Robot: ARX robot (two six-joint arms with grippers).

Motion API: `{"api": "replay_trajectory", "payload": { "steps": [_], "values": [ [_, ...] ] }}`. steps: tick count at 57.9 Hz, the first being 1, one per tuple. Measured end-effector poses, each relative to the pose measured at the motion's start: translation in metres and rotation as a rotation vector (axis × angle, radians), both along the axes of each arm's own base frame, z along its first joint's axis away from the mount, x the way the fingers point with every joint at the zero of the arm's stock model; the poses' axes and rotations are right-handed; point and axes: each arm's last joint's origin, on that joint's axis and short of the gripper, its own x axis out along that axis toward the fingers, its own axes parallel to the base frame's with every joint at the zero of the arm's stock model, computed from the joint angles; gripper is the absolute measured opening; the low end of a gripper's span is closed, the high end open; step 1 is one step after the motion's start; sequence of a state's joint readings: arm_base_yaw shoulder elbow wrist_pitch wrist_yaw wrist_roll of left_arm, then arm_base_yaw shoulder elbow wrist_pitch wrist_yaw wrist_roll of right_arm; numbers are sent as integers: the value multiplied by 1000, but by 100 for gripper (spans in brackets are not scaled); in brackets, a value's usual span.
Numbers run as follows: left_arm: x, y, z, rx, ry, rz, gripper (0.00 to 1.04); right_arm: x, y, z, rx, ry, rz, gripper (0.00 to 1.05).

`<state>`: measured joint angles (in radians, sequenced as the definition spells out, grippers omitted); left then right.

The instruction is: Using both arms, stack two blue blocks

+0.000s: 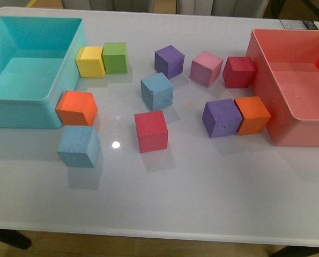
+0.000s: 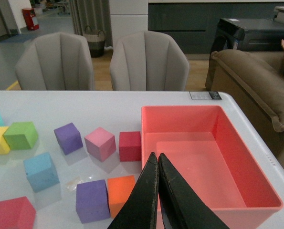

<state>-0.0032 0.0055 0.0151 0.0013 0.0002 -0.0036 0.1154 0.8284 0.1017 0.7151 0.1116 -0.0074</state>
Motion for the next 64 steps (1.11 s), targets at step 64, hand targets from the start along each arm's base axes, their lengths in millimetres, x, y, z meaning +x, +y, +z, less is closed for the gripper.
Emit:
{"api": "replay_trajectory", "payload": {
  "steps": [64],
  "values": [
    [0, 0, 0, 0, 0, 0, 96, -46, -15, -7, 2, -28, -2, 2]
  ]
}}
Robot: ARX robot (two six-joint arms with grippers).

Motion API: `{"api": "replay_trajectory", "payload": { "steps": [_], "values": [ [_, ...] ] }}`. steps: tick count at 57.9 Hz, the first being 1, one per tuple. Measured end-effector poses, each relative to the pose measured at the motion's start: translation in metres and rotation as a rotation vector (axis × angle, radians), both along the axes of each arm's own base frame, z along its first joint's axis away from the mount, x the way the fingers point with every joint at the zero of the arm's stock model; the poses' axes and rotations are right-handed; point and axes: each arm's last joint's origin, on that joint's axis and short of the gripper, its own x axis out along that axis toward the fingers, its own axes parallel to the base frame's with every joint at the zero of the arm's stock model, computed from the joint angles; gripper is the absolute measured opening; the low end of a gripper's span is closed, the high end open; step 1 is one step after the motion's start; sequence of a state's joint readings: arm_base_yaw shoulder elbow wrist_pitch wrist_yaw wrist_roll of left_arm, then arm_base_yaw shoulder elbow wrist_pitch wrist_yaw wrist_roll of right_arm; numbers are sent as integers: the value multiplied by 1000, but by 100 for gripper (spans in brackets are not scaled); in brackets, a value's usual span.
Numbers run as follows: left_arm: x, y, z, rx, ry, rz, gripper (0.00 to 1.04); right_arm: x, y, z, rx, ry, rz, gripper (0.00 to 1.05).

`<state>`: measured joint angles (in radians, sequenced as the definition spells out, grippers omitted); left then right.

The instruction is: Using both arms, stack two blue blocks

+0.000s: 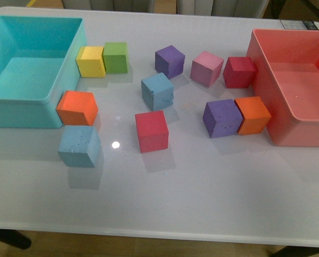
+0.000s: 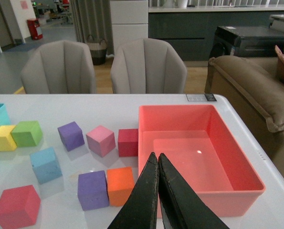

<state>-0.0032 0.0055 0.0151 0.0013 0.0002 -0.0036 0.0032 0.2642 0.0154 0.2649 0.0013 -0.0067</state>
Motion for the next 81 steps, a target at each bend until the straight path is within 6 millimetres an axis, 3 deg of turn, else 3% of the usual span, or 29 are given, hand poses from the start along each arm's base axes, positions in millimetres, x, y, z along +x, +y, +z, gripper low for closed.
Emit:
{"api": "replay_trajectory", "payload": {
  "steps": [28, 45, 56, 61, 65, 76, 81],
  "values": [
    [0, 0, 0, 0, 0, 0, 96, -17, 0, -3, 0, 6, 1, 2],
    [0, 0, 0, 0, 0, 0, 96, -17, 0, -3, 0, 5, 0, 2],
    [0, 0, 0, 0, 9, -8, 96, -17, 0, -3, 0, 5, 1, 38],
    [4, -4, 0, -18, 353, -141, 96, -17, 0, -3, 0, 5, 0, 54],
    [18, -9, 0, -13, 503, -177, 96, -17, 0, -3, 0, 4, 2, 66],
    [66, -24, -5, 9, 578, -210, 96, -17, 0, -3, 0, 4, 1, 96],
    [90, -36, -16, 16, 614, -222, 96, -17, 0, -3, 1, 4, 0, 95]
  ]
}}
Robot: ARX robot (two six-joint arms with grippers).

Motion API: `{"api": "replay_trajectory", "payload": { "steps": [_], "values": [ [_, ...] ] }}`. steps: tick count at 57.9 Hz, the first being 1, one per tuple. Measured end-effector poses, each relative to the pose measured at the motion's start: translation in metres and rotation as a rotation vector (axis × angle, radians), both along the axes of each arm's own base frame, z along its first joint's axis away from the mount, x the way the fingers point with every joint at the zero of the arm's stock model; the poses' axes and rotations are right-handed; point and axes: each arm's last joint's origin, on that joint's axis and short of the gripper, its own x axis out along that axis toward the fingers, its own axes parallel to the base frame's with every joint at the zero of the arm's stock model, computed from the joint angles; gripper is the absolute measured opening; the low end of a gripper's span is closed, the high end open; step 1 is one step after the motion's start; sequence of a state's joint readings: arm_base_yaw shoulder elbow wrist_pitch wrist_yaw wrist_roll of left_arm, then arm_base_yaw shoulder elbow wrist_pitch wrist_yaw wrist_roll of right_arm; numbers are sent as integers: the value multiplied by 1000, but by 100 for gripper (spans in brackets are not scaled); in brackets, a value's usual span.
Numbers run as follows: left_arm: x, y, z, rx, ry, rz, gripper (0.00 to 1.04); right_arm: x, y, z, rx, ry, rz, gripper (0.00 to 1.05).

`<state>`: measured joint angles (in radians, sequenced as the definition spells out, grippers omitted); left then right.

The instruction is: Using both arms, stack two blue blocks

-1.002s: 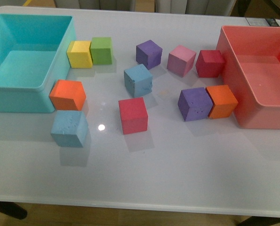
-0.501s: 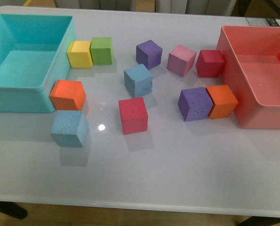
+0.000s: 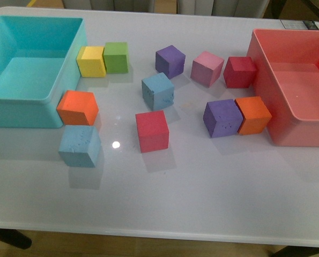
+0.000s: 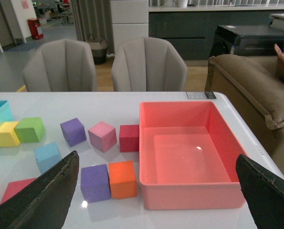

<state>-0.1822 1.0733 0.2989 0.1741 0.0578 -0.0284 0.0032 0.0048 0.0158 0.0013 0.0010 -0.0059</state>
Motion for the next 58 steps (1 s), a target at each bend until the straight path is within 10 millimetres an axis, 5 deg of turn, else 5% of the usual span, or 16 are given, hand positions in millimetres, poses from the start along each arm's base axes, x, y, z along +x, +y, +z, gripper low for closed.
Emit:
{"api": "replay_trajectory", "payload": {
  "steps": [24, 58],
  "values": [
    [72, -40, -74, 87, 200, -36, 96, 0, 0, 0, 0, 0, 0, 96],
    [125, -36, -110, 155, 275, -30, 96, 0, 0, 0, 0, 0, 0, 96]
  ]
}}
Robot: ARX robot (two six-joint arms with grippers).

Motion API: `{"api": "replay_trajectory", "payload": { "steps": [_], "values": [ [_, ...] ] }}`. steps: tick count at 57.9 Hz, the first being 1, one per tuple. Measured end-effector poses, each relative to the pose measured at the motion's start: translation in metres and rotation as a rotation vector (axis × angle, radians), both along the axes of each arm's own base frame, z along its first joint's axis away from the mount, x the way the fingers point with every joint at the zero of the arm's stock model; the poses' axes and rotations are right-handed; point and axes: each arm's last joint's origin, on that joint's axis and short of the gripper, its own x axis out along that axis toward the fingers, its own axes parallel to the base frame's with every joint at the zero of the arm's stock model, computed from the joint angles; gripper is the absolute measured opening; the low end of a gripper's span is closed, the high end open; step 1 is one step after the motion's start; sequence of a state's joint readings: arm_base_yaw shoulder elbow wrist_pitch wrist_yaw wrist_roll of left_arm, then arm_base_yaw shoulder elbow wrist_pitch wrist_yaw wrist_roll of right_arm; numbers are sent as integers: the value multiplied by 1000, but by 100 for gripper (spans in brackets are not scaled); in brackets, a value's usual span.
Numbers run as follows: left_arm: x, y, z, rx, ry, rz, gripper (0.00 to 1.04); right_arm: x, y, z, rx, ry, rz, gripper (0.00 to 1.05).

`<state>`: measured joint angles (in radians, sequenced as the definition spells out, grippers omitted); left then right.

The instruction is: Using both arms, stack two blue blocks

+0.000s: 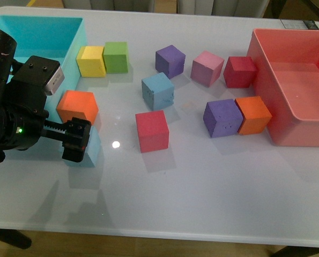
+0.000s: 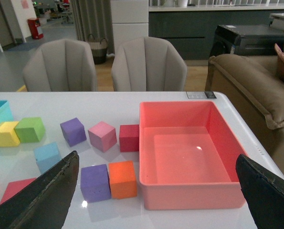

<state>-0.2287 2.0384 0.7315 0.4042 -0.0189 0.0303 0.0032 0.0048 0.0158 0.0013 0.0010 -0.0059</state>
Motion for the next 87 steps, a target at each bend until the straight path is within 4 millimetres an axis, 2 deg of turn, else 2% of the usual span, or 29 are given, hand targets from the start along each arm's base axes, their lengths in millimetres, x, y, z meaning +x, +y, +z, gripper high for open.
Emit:
{"api": "replay_trajectory", "payload": {
  "steps": [9, 27, 52, 68, 76, 82, 87],
  "values": [
    [4, -4, -4, 0, 13, -12, 96, 0, 0, 0, 0, 0, 0, 96],
    [10, -9, -25, 16, 64, -20, 96, 0, 0, 0, 0, 0, 0, 96],
    [17, -13, -38, 15, 94, -2, 96, 0, 0, 0, 0, 0, 0, 96],
    [13, -21, -41, -1, 118, 6, 57, 0, 0, 0, 0, 0, 0, 96],
    [9, -23, -37, 11, 126, 10, 48, 0, 0, 0, 0, 0, 0, 96],
    [3, -25, -27, 43, 128, 8, 44, 0, 0, 0, 0, 0, 0, 96],
    [2, -33, 2, 54, 70, -25, 42, 0, 0, 0, 0, 0, 0, 96]
  ]
}}
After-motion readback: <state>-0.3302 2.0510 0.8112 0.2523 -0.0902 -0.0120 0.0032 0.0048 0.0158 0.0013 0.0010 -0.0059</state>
